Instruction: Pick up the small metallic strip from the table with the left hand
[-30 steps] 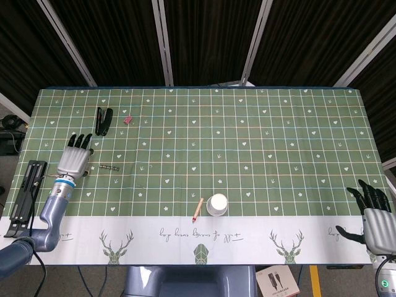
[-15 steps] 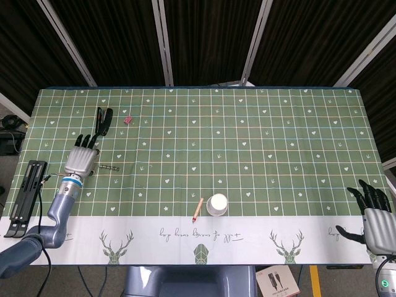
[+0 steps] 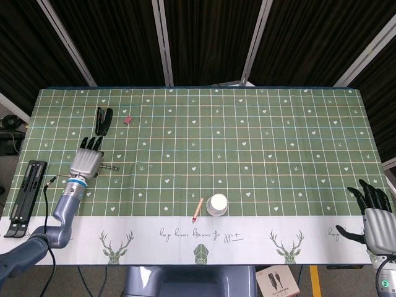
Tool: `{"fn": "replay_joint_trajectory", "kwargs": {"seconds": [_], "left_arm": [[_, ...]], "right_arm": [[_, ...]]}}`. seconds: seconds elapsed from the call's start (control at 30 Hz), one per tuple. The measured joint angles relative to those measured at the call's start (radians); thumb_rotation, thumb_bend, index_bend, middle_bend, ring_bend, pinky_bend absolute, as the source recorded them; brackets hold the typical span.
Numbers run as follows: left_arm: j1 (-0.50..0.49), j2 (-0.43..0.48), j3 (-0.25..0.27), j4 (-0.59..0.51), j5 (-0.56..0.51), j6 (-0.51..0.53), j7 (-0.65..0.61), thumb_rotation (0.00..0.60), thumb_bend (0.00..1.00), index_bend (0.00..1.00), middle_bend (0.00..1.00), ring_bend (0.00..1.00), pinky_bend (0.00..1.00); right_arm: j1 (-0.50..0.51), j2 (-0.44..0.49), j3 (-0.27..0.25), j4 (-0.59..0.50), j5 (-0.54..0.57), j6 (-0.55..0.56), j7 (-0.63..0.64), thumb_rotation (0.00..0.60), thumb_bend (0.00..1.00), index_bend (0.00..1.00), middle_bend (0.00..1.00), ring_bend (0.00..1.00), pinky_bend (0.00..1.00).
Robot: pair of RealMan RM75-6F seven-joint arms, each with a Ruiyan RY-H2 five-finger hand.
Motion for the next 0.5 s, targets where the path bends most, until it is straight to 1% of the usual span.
{"fn": "replay_joint_trajectory", "kwargs": {"seconds": [0.1,0.17,0.27,0.5], "left_arm": [[-0.002,-0.006,0.0,0.004,-0.001,-0.001,0.002,0.6,0.32,0.54,0.0,0.0,0.0],[-0.002,-0.01,0.0,0.007,-0.002,-0.002,0.003,0.6,0.33,0.57,0.0,0.0,0.0],[-0.002,-0.014,0.001,0.01,-0.005,-0.004,0.004,0.6,0.36,0.62,0.0,0.0,0.0],[0.002,-0.009,0.004,0.0,0.012,0.027,-0.003,0.6,0.37,0.63,0.0,0.0,0.0]], "right_arm": [[0.0,-0.001,0.001,0.001,-0.001,0.003,-0.001,0.6,0.07,0.17,0.0,0.0,0.0],[-0.001,-0.001,0.001,0.001,0.0,0.004,0.0,0.6,0.07,0.17,0.0,0.0,0.0],[-0.002,0.0,0.002,0.001,0.001,0.005,0.0,0.6,0.07,0.17,0.0,0.0,0.0],[-0.004,-0.001,0.003,0.0,-0.002,0.013,-0.001,0.6,0.07,0.17,0.0,0.0,0.0]]}}
